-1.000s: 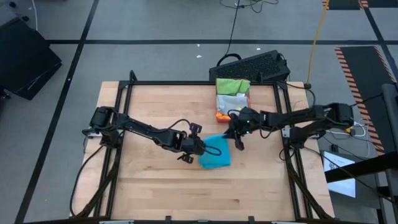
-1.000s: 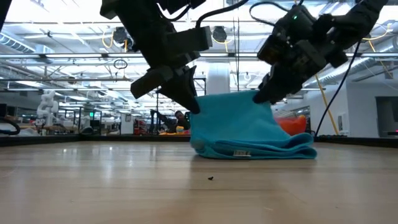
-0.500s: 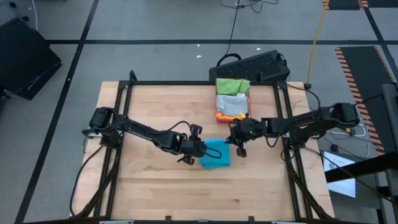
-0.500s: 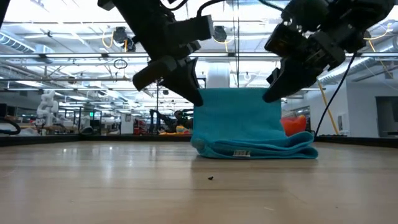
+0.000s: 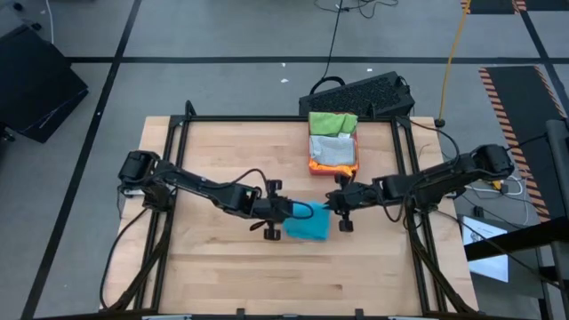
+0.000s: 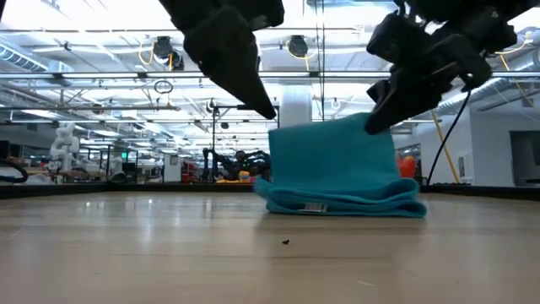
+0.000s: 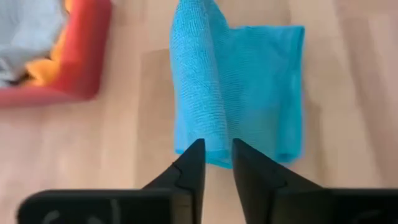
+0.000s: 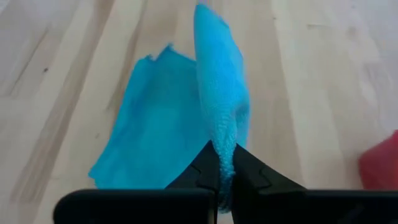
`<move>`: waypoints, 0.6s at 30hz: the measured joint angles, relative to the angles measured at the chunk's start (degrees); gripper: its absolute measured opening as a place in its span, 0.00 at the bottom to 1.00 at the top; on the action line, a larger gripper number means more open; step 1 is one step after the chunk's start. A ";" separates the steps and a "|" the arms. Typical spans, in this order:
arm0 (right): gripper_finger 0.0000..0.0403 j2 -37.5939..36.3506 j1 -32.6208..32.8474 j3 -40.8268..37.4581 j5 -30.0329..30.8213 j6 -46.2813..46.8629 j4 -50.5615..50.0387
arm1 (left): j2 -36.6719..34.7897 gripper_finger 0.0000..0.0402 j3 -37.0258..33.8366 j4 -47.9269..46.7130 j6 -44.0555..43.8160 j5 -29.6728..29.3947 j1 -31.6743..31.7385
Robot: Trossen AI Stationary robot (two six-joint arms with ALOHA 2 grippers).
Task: Fold microfiber towels
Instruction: Fold the blue microfiber cloth
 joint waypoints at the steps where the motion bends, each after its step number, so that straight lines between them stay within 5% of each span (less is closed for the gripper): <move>1: 0.02 0.02 0.37 0.00 0.00 -0.41 -0.13 | 0.10 0.21 0.00 -0.06 -1.69 0.56 -0.08; 18: 0.02 3.98 4.37 0.00 -2.38 6.36 3.62 | 0.55 0.39 -0.02 -0.30 -13.06 3.06 -0.07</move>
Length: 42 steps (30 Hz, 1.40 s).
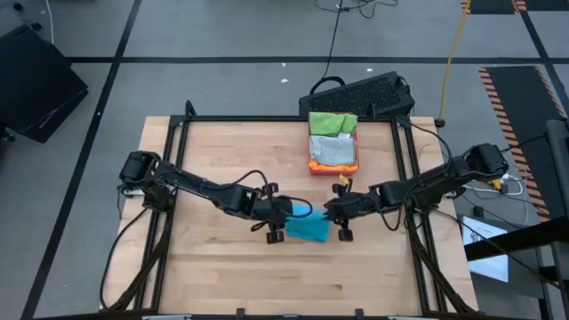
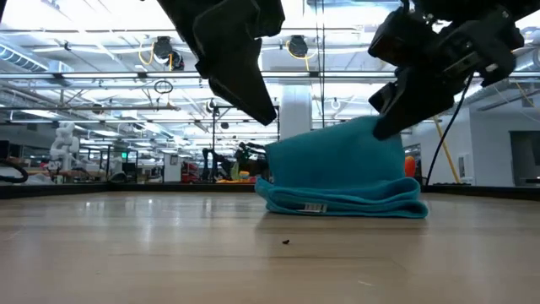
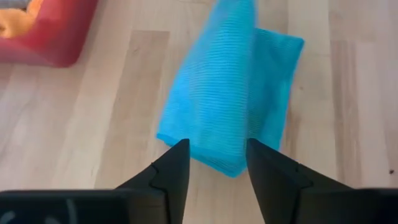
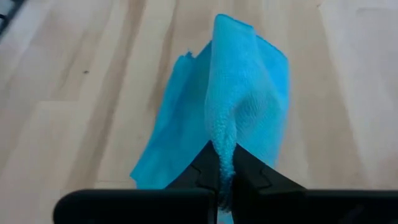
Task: Fold microfiber towels
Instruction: Fold the blue microfiber cloth
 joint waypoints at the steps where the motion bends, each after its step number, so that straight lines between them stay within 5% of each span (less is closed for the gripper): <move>1: 0.02 0.17 0.00 0.00 -1.03 0.58 0.03 | 0.00 0.40 0.00 -0.02 -0.77 -0.53 -0.04; 11: 0.07 5.04 0.33 0.00 -7.10 2.63 6.28 | 0.00 0.44 0.00 1.46 -6.92 -2.16 2.73; 20: 0.33 7.82 -0.23 0.00 -13.61 9.97 9.65 | 0.00 0.44 -0.02 5.91 -8.86 -2.10 4.94; 27: 0.46 4.25 -6.24 -0.02 -25.11 8.11 7.47 | 0.00 0.44 -0.02 13.42 -12.35 2.39 5.87; 37: 0.44 -4.48 -15.73 -0.04 -39.12 0.20 -2.18 | 7.62 0.44 -0.03 21.51 -20.12 4.44 0.64; 42: 0.39 -11.83 -18.55 -0.04 -39.83 -5.63 -12.54 | 13.25 0.43 -0.13 18.53 -25.38 4.42 -1.35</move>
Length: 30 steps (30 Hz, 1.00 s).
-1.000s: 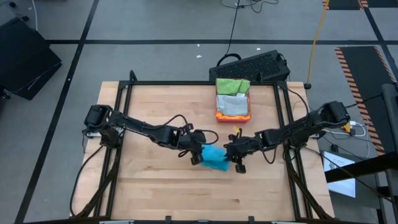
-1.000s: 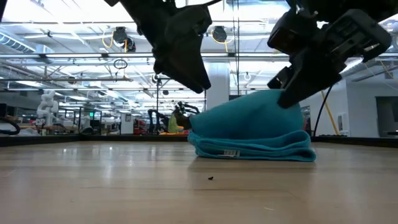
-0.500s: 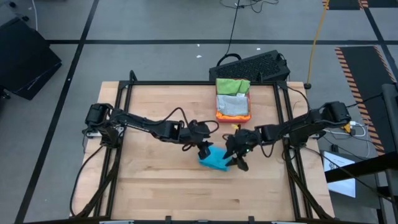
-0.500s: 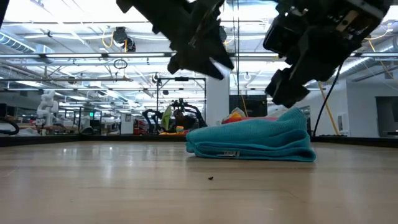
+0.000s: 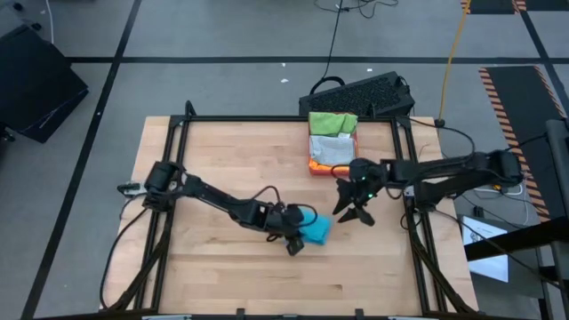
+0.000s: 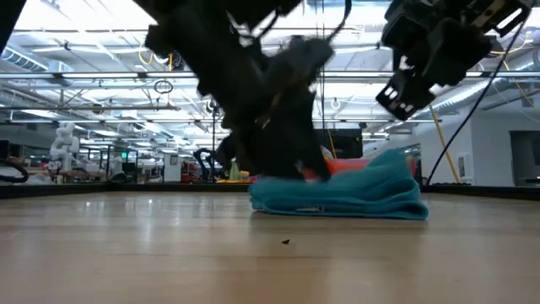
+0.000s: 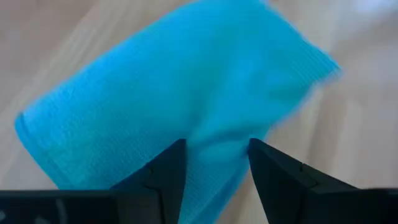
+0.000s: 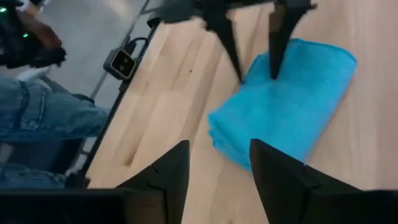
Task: Fold microfiber towels
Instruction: Fold the blue microfiber cloth
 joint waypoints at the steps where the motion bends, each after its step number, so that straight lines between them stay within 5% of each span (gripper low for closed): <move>1: 0.38 -1.40 -0.37 0.00 0.03 -1.21 -1.40 | 0.71 0.43 -0.06 -0.04 -1.46 0.07 0.05; 7: 0.35 -6.19 -1.52 -1.23 3.11 -2.31 -1.67 | -0.31 0.43 0.00 2.48 -6.02 4.24 1.77; 13: 0.30 -2.87 -0.64 -7.76 4.68 6.88 20.41 | -7.55 0.43 0.11 0.43 -7.41 5.04 4.63; 20: 0.20 9.79 5.23 -11.72 8.45 12.30 39.09 | -13.91 0.44 0.17 -10.41 -2.46 5.14 11.23; 26: 0.08 22.89 11.65 -11.26 17.70 16.38 48.98 | -13.99 0.44 0.11 -12.20 12.11 16.81 17.06; 30: 0.01 29.88 13.85 -11.14 21.44 18.47 48.12 | -13.44 0.44 0.04 -12.65 16.92 18.81 19.46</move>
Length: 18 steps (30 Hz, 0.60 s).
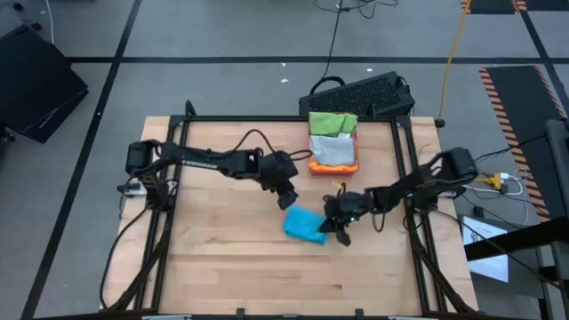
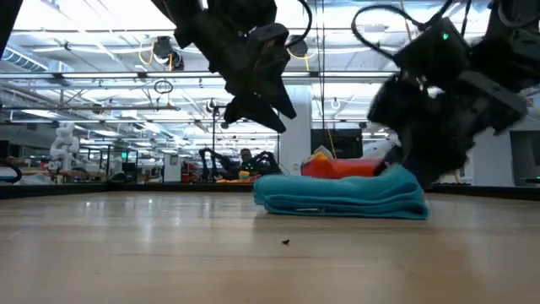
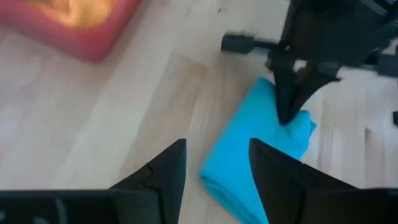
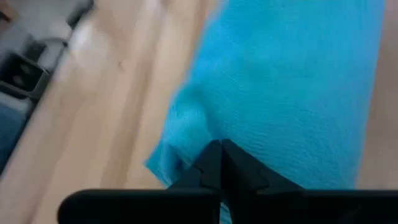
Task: Fold microfiber towels
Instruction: Fold the blue microfiber cloth, then stack the blue microfiber cloth on top of the dark green microfiber cloth in the red bin
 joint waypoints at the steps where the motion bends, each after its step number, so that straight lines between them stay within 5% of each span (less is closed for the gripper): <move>1: 0.01 1.17 0.20 -0.06 -0.06 0.98 0.34 | 0.00 0.44 0.01 0.47 1.01 0.27 0.40; 6: 0.00 -0.15 0.25 0.39 -0.62 6.81 -0.04 | 0.35 0.44 0.04 2.93 5.29 1.33 1.98; 18: 0.00 -24.16 1.67 0.80 3.19 19.92 -15.49 | 7.23 0.65 0.10 9.64 11.32 9.33 1.52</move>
